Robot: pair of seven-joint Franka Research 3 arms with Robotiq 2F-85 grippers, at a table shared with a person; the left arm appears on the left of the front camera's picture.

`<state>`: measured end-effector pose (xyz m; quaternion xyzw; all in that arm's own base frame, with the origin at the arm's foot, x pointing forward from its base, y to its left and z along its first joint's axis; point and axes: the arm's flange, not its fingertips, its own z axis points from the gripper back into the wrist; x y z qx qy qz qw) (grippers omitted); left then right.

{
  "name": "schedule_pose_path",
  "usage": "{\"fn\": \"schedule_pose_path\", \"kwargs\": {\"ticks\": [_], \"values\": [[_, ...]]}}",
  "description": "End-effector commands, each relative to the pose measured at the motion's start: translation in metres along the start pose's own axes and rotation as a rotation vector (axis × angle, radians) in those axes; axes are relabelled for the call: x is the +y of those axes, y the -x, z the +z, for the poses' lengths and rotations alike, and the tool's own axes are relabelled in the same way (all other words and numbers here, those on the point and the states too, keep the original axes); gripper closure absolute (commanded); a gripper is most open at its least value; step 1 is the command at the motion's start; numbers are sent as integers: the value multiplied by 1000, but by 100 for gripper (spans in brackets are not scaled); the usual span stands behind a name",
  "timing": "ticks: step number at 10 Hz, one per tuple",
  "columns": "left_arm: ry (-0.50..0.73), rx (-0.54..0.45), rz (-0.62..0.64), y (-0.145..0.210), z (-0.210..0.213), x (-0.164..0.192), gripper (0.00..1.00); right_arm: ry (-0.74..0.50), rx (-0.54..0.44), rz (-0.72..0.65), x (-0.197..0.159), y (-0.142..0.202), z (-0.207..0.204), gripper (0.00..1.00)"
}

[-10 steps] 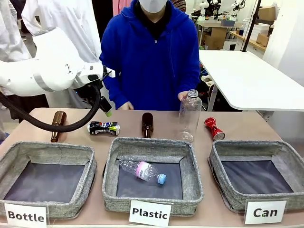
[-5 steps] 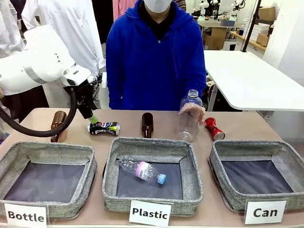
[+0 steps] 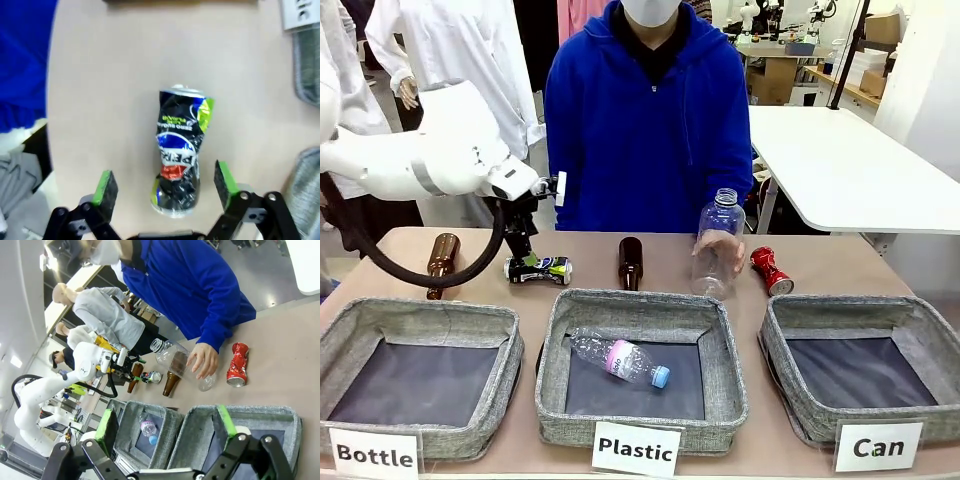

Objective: Sort the can waste into the basket.
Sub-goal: Pick up the can waste from the table and place it in the right Fabric basket.

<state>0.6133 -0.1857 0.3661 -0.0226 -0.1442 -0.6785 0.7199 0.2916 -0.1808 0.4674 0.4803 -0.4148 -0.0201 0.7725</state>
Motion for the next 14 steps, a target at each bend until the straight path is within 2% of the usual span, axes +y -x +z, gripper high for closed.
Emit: {"fn": "schedule_pose_path", "kwargs": {"ticks": [1, 3, 5, 8, 9, 10, 11, 12, 13, 14], "values": [[57, 53, -56, -3, -9, 12, 0, -16, -21, 27, -2, -1, -2, 0], [101, 96, -43, -3, -28, 18, 0, -16, -21, 27, -2, -1, -2, 0], [148, 86, -54, -5, -51, 20, 0, -16, -21, 27, -2, -1, -2, 0], [189, 88, -62, -4, -56, 22, 0, -16, -21, 27, -2, -1, -2, 0], [210, 88, -62, -3, -56, 20, 58, -16, -21, 27, -2, -1, -2, 0], [207, 91, -58, -3, -56, 20, 58, -16, -21, 27, -2, -1, -2, 0], [208, 94, -60, -3, -56, 20, 100, -16, -21, 27, -2, -1, -2, 0], [207, 102, -57, -2, -56, 21, 63, -16, -21, 27, -2, -1, -2, 0], [205, 104, -53, -2, -57, 20, 100, -16, -21, 27, -2, -1, -2, 0], [195, 107, -38, -1, -56, 20, 100, -16, -21, 27, -2, -1, -2, 0]]}}
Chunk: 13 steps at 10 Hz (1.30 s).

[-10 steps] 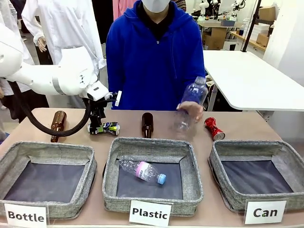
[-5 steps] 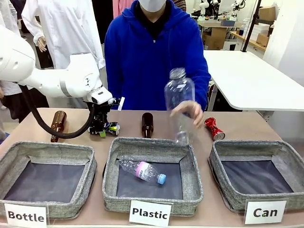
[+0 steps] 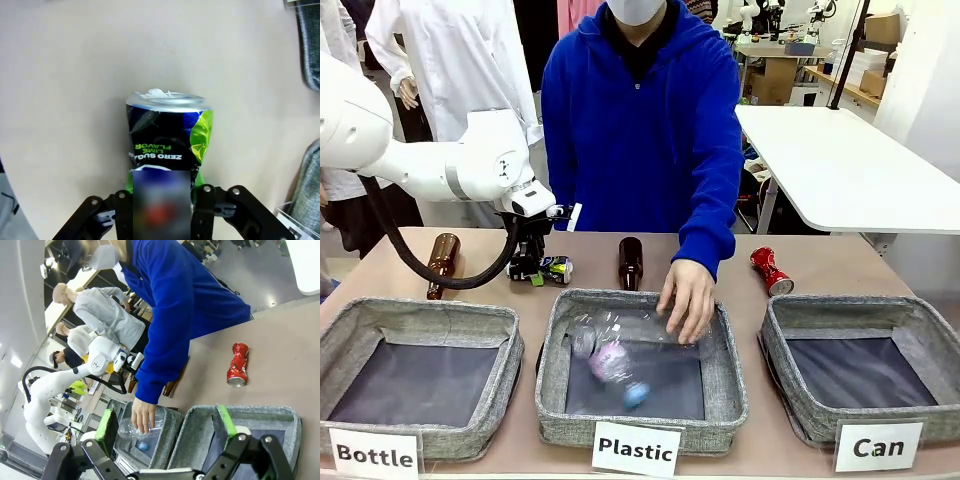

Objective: Sort the can waste into the basket.
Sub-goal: Pick up the can waste from the table and place it in the right Fabric basket.

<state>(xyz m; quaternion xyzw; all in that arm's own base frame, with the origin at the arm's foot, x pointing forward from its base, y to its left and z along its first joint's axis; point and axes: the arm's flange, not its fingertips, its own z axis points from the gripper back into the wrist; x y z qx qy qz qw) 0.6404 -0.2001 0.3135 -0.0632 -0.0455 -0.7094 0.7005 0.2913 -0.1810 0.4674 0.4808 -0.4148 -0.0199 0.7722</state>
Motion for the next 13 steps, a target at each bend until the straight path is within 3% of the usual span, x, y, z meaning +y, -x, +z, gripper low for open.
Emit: {"fn": "schedule_pose_path", "kwargs": {"ticks": [1, 4, 6, 8, 10, 12, 13], "values": [[-9, 16, 23, 2, 5, 2, 100, -15, -21, 27, -2, -1, -2, 0], [-43, -17, 178, 20, 30, -1, 100, -15, -21, 27, -2, -1, -2, 0], [-22, -159, 244, 47, 94, -40, 100, -15, -21, 27, -2, -1, -2, 0], [-39, -237, 217, 69, 151, -107, 100, -15, -21, 27, -2, -1, -2, 0], [-24, -225, 202, 86, 191, -180, 100, -15, -21, 27, -2, -1, -2, 0], [38, -200, 66, 95, 201, -255, 100, -15, -21, 27, -2, -1, -2, 0], [6, -198, 7, 93, 182, -288, 100, -15, -21, 27, -2, -1, -2, 0]]}}
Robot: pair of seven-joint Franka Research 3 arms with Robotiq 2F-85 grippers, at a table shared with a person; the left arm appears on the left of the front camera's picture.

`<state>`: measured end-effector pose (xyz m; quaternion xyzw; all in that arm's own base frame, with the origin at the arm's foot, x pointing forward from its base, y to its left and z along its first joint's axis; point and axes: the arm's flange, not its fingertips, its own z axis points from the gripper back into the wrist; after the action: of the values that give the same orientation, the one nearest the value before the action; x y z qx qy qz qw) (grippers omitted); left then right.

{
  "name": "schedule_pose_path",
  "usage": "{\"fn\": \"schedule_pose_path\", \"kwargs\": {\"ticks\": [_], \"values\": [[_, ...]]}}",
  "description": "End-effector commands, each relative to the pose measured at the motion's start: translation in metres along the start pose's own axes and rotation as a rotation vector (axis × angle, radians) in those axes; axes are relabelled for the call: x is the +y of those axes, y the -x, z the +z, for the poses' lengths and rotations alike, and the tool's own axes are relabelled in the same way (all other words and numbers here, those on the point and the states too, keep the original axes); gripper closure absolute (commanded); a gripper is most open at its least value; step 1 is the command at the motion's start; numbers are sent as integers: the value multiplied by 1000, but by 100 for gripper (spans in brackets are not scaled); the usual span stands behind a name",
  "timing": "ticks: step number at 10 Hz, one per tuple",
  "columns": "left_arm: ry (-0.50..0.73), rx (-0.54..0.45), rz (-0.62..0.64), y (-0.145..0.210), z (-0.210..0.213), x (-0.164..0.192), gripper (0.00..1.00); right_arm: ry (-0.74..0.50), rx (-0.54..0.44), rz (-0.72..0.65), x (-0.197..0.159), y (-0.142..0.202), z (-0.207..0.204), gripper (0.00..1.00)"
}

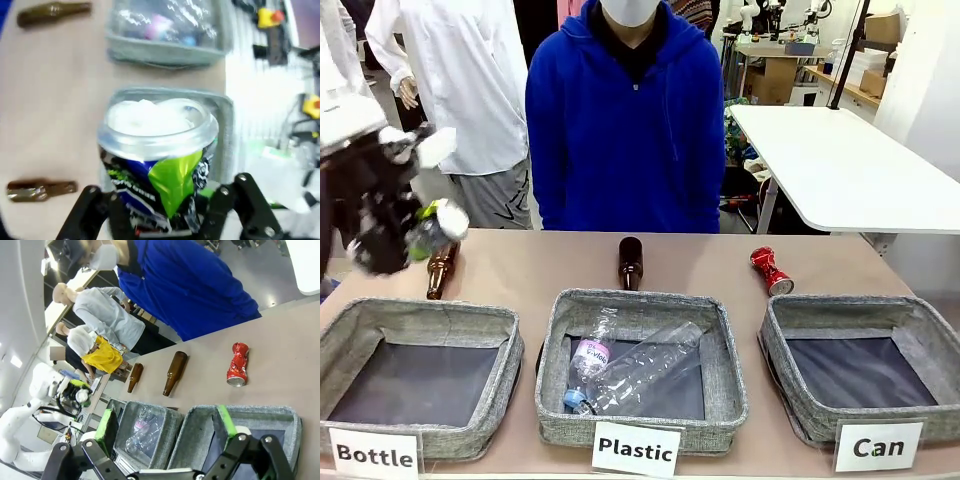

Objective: Sort the can waste into the basket.
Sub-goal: Pick up the can waste from the table and place it in the right Fabric basket.

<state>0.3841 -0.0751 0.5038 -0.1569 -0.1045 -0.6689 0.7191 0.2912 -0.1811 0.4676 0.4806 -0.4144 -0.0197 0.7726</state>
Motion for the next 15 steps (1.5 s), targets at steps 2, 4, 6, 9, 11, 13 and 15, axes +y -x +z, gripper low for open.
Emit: {"fn": "schedule_pose_path", "kwargs": {"ticks": [2, 4, 6, 9, 11, 13, 15], "values": [[-42, 58, -61, 8, -48, -30, 100, -15, -22, 27, -2, -1, -2, 0], [2, 26, -40, 4, -17, -27, 100, -15, -22, 27, -2, -1, -2, 0], [2, 26, -40, 4, -17, -27, 100, -15, -22, 27, -2, -1, -2, 0], [-146, -215, -76, -92, -42, -20, 100, 139, 192, 85, 5, 24, 34, 0], [-196, -338, -115, -198, -58, -21, 100, 225, 281, 121, -3, 57, 65, 0], [-146, -416, -118, -307, -77, -12, 100, 315, 283, 166, -18, 98, 97, 0], [37, -453, -202, -403, -127, -26, 100, 334, 173, 136, -30, 131, 137, 0]]}}
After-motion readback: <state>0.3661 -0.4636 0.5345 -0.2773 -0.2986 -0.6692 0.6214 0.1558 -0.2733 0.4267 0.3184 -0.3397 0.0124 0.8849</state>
